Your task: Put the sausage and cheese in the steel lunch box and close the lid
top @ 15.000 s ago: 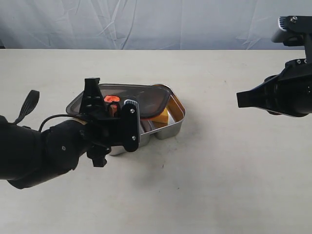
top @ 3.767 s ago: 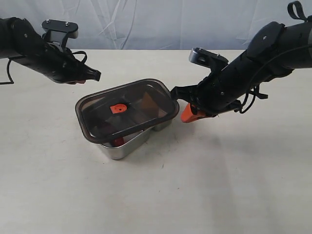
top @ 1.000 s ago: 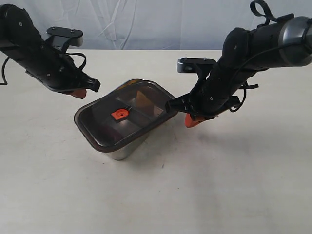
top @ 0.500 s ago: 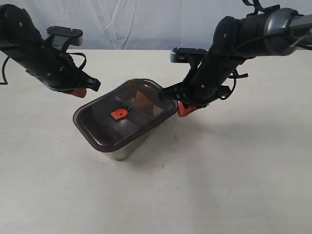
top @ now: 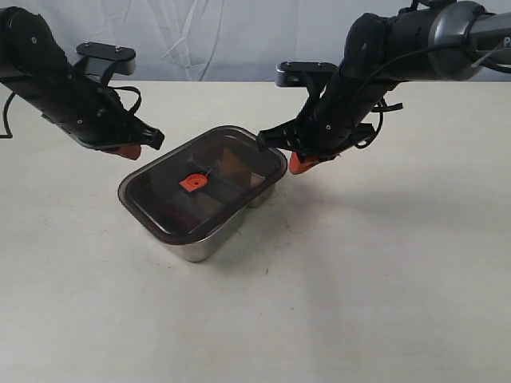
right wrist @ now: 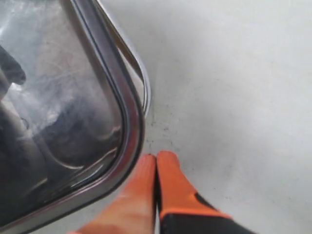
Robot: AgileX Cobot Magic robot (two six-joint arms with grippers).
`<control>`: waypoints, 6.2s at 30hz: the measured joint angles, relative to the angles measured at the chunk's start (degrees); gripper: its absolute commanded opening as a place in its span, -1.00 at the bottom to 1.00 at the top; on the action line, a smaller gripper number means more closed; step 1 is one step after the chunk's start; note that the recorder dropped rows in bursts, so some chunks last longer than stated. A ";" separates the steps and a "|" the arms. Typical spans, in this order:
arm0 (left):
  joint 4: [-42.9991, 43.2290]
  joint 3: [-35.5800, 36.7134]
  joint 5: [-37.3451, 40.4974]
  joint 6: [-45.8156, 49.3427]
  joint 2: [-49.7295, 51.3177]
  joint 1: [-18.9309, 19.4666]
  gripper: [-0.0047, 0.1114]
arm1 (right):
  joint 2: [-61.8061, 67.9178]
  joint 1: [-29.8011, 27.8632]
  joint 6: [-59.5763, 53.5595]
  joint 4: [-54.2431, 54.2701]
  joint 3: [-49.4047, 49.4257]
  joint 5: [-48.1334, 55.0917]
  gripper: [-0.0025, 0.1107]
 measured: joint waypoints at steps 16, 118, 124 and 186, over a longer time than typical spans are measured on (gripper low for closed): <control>14.56 1.61 5.33 -14.43 0.00 -0.09 -0.92 | 0.00 0.00 4.75 -6.12 0.00 3.97 -0.97; 20.49 1.88 5.35 -18.61 0.00 -2.71 -0.92 | 1.19 0.00 13.28 -15.72 -6.87 0.74 -0.97; 19.12 1.98 3.71 -18.22 -0.23 -2.71 -0.92 | -1.53 0.51 8.70 -9.17 -7.27 -1.98 -0.97; -10.34 4.56 6.97 4.67 -4.67 -2.71 -0.92 | 6.06 2.69 2.84 2.66 -8.00 -1.73 -0.97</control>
